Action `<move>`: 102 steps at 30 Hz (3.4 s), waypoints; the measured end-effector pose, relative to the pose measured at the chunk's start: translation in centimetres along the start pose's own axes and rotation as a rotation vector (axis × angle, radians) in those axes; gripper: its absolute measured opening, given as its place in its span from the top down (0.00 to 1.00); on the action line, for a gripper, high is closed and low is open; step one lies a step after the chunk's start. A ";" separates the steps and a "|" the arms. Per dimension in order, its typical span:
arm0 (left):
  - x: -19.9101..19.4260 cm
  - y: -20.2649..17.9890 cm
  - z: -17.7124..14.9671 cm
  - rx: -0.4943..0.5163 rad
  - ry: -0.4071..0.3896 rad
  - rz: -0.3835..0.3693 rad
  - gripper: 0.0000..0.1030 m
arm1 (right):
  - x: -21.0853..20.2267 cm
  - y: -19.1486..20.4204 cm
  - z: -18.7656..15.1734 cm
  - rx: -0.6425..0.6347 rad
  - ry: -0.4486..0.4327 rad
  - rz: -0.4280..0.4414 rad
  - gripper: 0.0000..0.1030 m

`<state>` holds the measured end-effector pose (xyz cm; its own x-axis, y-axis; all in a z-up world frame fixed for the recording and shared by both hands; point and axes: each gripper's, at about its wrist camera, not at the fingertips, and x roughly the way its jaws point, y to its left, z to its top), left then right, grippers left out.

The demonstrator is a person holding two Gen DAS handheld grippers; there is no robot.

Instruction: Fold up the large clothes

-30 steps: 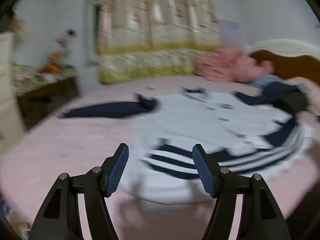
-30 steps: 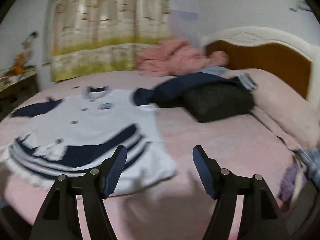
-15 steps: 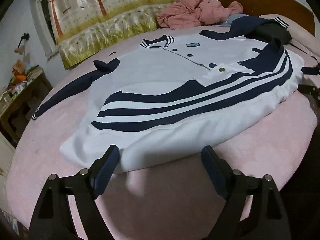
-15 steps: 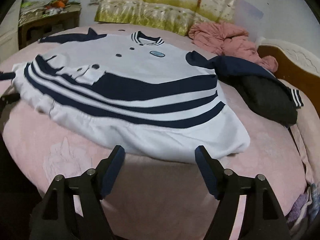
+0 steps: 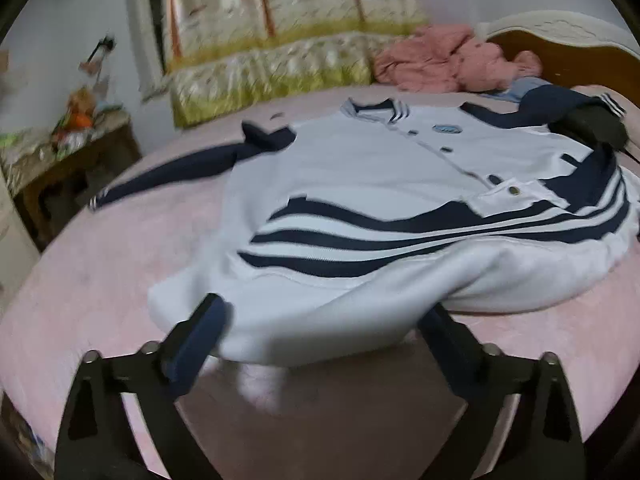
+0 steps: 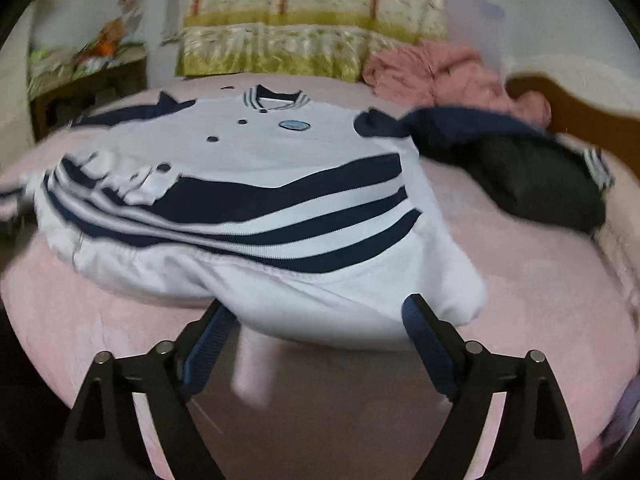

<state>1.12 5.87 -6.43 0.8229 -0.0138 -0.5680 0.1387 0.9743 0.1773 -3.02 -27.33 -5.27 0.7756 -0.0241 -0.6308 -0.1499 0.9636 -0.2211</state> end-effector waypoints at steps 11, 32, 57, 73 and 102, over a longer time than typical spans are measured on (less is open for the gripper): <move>1.3 1.2 -0.9 -0.035 0.054 -0.089 0.13 | 2.0 -0.3 0.5 -0.036 0.070 0.032 0.27; 7.0 7.2 12.4 -0.293 0.228 -0.184 0.87 | 5.1 -4.7 13.5 0.104 0.017 0.010 0.90; 13.7 11.5 10.3 -0.285 0.139 -0.212 0.12 | 11.2 -12.3 12.7 0.337 -0.013 0.107 0.18; 15.6 13.3 13.4 -0.321 0.072 -0.171 0.91 | 17.2 -13.6 16.1 0.386 0.026 0.087 0.91; 13.2 13.6 5.7 -0.385 0.117 -0.134 0.85 | 11.1 -12.3 9.0 0.417 -0.015 -0.206 0.94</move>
<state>17.01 17.69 -6.91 0.7405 -0.1425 -0.6568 0.0062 0.9787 -0.2054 12.94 -37.02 -2.81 0.7724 -0.2253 -0.5939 0.2654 0.9639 -0.0206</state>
